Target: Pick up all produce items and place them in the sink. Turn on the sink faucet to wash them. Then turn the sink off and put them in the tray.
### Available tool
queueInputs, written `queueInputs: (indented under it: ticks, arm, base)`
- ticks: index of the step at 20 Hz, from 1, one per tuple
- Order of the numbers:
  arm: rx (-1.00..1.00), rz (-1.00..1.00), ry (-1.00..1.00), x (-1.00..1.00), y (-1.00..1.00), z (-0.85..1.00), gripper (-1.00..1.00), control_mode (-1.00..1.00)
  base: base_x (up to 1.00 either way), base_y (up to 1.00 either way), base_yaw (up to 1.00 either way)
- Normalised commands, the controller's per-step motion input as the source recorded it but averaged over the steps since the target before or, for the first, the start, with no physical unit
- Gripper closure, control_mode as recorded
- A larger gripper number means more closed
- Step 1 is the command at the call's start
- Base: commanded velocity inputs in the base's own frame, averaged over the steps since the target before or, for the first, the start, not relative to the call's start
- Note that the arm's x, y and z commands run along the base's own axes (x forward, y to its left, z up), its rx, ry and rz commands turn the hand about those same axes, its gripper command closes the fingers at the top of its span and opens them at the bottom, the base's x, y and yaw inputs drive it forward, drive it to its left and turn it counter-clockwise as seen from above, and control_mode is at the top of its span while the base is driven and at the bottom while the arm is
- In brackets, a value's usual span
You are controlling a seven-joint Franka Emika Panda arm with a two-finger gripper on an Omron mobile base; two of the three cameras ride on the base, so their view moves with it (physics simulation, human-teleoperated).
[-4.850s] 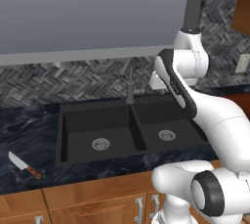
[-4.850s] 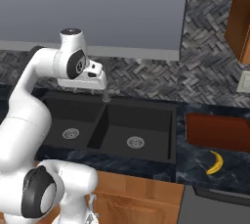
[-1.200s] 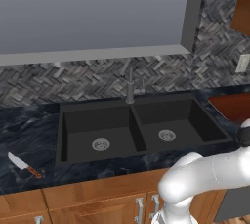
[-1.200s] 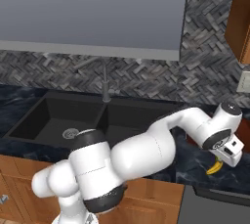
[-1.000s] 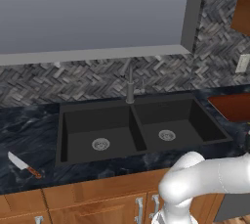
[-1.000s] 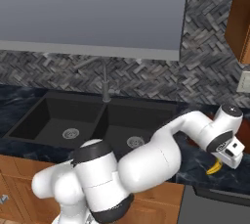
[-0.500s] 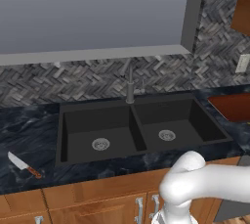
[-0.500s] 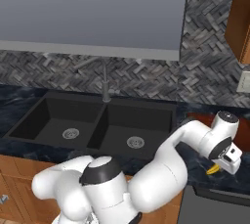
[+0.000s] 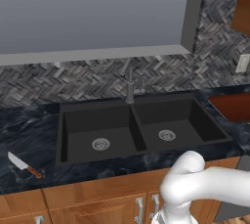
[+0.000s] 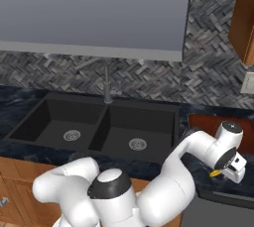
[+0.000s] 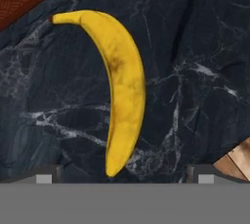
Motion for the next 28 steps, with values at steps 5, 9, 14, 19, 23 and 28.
queueInputs:
  ticks: [5, 9, 14, 19, 23, 28]
  arm:
    - [0.0, 0.0, 0.02, 0.08, 0.0, -0.26, -1.0, -1.0]
    - [0.0, 0.0, 0.03, 0.26, -0.03, -0.17, -1.0, -1.0]
    - [0.0, 0.0, 0.01, 0.22, -0.16, -0.08, -1.0, -1.0]
    - [0.0, 0.0, 0.02, 0.1, -0.28, -0.11, -1.0, -1.0]
    - [0.0, 0.0, 0.06, 0.01, -0.22, -0.23, 1.0, -1.0]
    - [0.0, 0.0, 0.09, 0.0, -0.08, -0.28, 1.0, -1.0]
  base:
    - [0.0, 0.0, 0.0]
    - [0.0, 0.0, 0.0]
    - [0.0, 0.0, 0.0]
    - [0.0, 0.0, 0.0]
    - [0.0, 0.0, 0.0]
    - [0.0, 0.0, 0.0]
